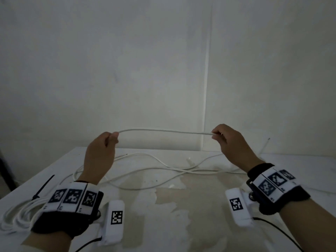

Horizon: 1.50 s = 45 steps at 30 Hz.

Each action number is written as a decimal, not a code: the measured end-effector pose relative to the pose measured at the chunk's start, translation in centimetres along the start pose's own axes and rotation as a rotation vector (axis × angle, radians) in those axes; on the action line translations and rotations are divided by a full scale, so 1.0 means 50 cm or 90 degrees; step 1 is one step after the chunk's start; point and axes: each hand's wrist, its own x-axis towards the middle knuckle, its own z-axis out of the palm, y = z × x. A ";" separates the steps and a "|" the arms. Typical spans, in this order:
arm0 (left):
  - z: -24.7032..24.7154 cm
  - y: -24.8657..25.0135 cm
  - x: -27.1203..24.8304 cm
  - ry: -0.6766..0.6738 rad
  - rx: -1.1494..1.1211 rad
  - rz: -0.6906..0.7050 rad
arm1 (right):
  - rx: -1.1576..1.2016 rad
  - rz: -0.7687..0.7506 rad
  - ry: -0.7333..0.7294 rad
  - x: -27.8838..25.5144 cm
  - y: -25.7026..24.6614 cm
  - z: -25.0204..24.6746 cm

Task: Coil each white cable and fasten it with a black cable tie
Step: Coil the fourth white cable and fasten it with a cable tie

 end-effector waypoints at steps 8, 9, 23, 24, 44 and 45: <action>0.000 0.065 -0.063 -0.108 -0.216 -0.002 | -0.047 0.065 -0.042 0.024 0.005 0.007; 0.002 0.077 -0.073 -0.127 -0.262 -0.008 | -0.044 0.073 -0.072 0.023 0.004 0.017; 0.015 0.088 -0.121 -0.100 -0.177 0.046 | -0.142 -0.290 -0.223 -0.115 -0.125 0.128; 0.013 0.086 -0.121 -0.108 -0.173 0.041 | -0.123 -0.329 -0.201 -0.119 -0.126 0.127; 0.023 0.134 -0.168 -0.405 -0.214 0.012 | 0.196 -0.040 -0.151 -0.098 -0.218 0.038; 0.024 0.136 -0.168 -0.405 -0.216 0.011 | 0.202 -0.014 -0.163 -0.096 -0.218 0.035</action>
